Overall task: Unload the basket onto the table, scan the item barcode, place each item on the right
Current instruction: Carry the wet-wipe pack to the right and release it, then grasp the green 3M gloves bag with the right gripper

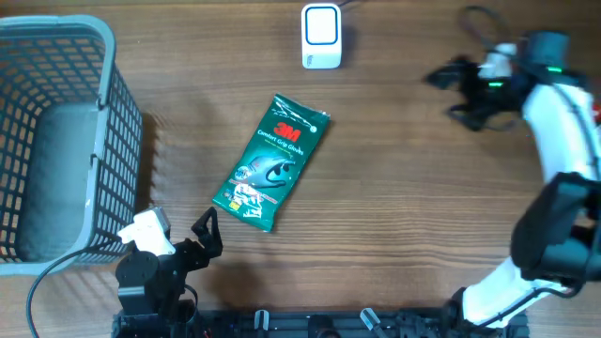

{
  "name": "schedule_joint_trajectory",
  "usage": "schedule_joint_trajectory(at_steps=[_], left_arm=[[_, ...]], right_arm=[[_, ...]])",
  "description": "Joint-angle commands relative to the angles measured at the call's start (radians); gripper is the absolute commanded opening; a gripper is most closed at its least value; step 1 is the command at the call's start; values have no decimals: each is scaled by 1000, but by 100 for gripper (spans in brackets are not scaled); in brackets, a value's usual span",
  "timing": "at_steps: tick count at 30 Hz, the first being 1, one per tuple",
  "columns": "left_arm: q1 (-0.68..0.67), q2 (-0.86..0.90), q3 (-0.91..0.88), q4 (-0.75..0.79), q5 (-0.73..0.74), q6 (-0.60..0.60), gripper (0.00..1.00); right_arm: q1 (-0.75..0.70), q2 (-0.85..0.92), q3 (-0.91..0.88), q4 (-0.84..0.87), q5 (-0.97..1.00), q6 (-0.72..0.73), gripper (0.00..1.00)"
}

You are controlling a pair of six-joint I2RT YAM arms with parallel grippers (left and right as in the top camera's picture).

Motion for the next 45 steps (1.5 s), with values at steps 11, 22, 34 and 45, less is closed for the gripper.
schedule_joint_trajectory(at_steps=[11,22,34,45], left_arm=[[-5,-7,-3,2,8,-9,100],[-5,-7,-3,2,8,-9,100],[-5,-7,-3,2,8,-9,100],[-5,-7,-3,2,8,-9,100]], right_arm=[[786,177,-86,179,352,687,100],[838,377,-76,374,296,626,5],[805,-307,-43,-374,913,534,5],[751,-265,-43,-716,955,444,5]])
